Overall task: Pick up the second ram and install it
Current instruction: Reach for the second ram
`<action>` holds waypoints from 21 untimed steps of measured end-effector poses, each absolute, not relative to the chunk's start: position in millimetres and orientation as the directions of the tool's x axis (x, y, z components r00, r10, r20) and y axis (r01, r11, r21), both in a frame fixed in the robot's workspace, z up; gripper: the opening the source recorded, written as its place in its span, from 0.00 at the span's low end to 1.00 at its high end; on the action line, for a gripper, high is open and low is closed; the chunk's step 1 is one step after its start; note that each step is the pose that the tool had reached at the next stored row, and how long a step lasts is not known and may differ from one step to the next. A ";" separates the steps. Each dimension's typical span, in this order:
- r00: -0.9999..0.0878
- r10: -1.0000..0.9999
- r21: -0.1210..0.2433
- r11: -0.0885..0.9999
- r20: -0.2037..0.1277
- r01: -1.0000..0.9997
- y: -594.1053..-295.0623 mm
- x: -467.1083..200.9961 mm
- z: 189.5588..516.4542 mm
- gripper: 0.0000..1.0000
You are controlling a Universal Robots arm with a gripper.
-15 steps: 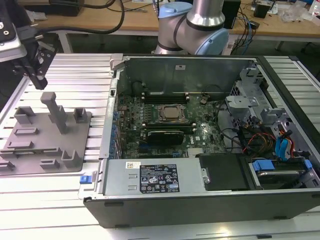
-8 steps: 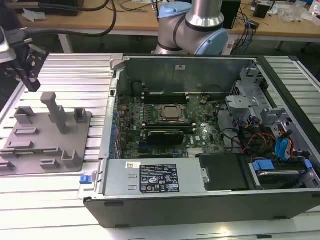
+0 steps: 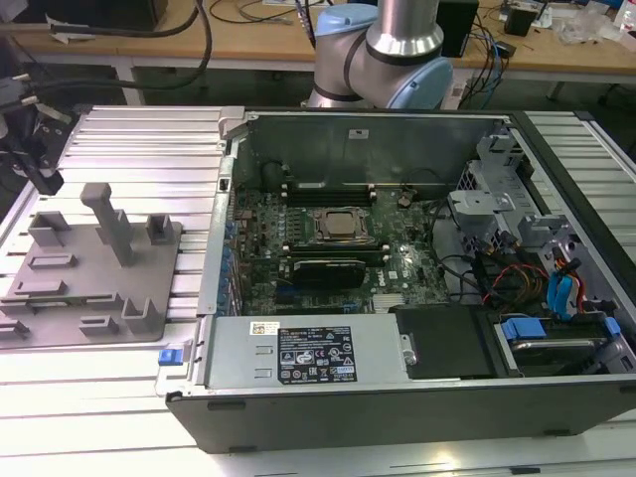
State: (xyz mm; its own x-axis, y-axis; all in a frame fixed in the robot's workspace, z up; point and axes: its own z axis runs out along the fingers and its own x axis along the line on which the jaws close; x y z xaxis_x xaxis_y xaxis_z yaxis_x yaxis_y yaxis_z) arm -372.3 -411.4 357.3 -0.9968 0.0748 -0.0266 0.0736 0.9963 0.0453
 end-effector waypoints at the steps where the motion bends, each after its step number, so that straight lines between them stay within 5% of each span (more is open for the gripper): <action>1: -0.997 0.072 0.045 0.996 -0.027 0.071 -413.3 -373.6 355.2 0.08; 21: -0.998 -0.057 0.045 0.997 -0.027 -0.058 -430.2 -400.2 325.7 0.08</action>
